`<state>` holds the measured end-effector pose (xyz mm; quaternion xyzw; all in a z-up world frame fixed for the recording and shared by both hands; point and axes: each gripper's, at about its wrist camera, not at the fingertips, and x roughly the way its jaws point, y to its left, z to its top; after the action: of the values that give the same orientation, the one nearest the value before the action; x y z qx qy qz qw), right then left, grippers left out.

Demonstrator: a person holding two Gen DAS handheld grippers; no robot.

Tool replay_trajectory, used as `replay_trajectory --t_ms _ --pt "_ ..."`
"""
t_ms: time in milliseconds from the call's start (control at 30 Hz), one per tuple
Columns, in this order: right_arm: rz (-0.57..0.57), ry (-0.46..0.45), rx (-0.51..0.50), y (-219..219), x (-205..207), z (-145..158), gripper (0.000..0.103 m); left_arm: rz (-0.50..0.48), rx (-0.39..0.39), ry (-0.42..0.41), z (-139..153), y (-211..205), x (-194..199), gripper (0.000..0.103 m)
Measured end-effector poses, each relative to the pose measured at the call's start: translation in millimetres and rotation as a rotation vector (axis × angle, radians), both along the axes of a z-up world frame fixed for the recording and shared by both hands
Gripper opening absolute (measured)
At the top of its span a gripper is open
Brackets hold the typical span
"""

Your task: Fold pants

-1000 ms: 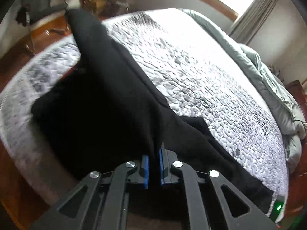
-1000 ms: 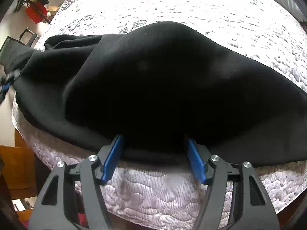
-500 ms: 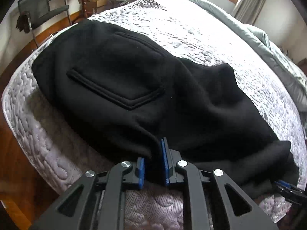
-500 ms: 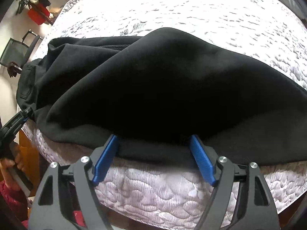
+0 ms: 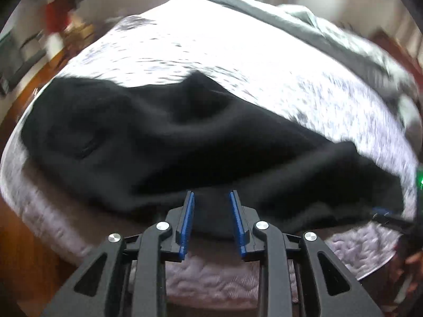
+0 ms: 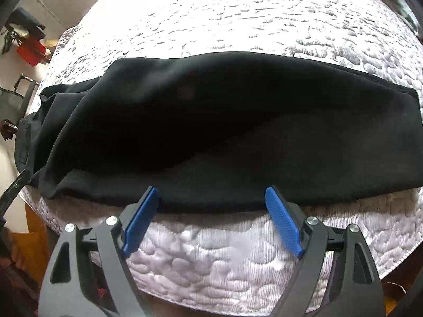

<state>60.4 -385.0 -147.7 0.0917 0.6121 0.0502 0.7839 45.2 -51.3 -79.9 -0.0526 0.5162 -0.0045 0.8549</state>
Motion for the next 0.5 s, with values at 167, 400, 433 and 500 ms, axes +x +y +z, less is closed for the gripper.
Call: replay_trajectory --t_ms 167,400,433,500 --pt "-0.017 -0.060 0.042 -38 -7 29 0.082 -0.046 0.104 0.065 -31 -21 25 0.028" --pt "-0.296 -0.144 -0.022 -198 -36 65 0.082 -0.063 0.039 0.028 -11 -30 24 0.038" --pt "-0.303 -0.134 -0.045 -214 -37 64 0.082 -0.068 0.038 0.025 -10 -35 26 0.038" --pt "-0.315 -0.104 -0.067 -233 -38 56 0.082 -0.077 0.042 0.029 -11 -42 28 0.038"
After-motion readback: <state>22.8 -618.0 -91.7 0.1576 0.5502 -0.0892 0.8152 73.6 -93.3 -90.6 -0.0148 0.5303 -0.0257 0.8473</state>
